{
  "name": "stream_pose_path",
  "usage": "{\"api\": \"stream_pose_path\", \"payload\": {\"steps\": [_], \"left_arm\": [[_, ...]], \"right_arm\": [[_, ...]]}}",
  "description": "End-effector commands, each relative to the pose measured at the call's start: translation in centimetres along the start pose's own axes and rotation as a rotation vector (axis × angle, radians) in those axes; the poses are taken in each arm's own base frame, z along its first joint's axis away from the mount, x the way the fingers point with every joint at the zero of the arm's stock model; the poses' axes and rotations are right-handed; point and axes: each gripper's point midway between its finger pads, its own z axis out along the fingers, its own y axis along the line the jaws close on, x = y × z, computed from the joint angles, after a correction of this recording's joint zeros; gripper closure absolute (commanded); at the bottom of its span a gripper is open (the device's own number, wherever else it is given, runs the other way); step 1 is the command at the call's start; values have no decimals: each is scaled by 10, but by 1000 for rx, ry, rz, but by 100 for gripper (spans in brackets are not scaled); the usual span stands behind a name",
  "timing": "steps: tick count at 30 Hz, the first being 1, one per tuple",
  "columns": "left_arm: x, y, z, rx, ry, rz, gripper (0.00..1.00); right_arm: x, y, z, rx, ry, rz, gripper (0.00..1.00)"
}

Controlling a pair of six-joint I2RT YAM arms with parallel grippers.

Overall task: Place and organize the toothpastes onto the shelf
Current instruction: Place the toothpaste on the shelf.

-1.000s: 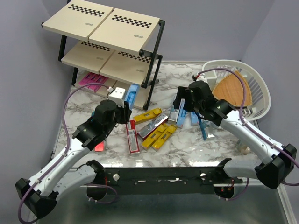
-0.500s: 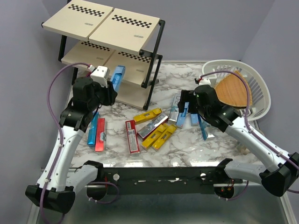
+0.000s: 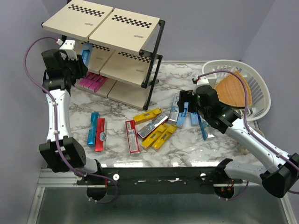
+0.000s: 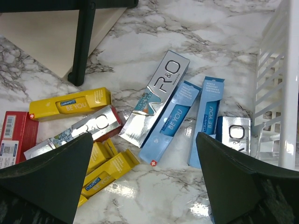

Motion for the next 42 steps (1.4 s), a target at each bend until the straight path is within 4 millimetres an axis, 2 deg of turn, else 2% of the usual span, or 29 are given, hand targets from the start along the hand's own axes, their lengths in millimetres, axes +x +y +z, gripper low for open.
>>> {"api": "stream_pose_path", "payload": {"steps": [1, 2, 3, 5, 6, 7, 9, 10, 11, 12, 13, 15, 19, 20, 26, 36, 42], "left_arm": [[-38, 41, 11, -16, -71, 106, 92], [-40, 47, 15, -20, -68, 108, 92], [-54, 56, 11, -32, -90, 118, 91], [-48, 69, 28, -26, -65, 130, 90], [-57, 74, 28, -35, -76, 151, 89], [-50, 82, 40, -38, -53, 144, 89], [-55, 90, 47, -40, -52, 168, 89], [-47, 97, 59, -35, -29, 160, 89], [-46, 100, 63, -34, -26, 162, 89], [-53, 103, 64, -37, -40, 176, 89], [-47, 107, 72, -32, -29, 167, 89], [-50, 111, 79, -29, -39, 174, 86], [-40, 120, 96, -22, -28, 165, 85], [-39, 121, 99, -19, -29, 169, 81], [-29, 127, 114, -2, -16, 171, 76], [-32, 122, 115, 19, -43, 174, 56], [-21, 119, 112, 27, -22, 166, 56]], "right_arm": [[-6, -6, 3, 17, -38, -48, 0], [-6, -6, 4, 17, -35, -54, 0], [-5, -6, 4, 21, -33, -56, 0], [-4, -5, 6, 18, -25, -62, 0], [-5, -5, 6, 18, -26, -63, 0], [-5, -5, 7, 18, -26, -64, 0], [-5, -5, 9, 21, -21, -74, 0], [-5, -5, 10, 24, -19, -74, 0], [-5, -6, 11, 28, -16, -75, 0], [-4, -6, 12, 30, -9, -77, 0], [-5, -6, 13, 30, -9, -78, 0], [-4, -6, 14, 34, -3, -80, 0], [-2, -7, 17, 44, 13, -87, 0], [-2, -7, 18, 48, 16, -91, 0], [-3, -7, 23, 57, 30, -97, 0], [-4, -5, 29, 57, 42, -112, 0], [-1, -5, 28, 52, 48, -116, 1]]}}
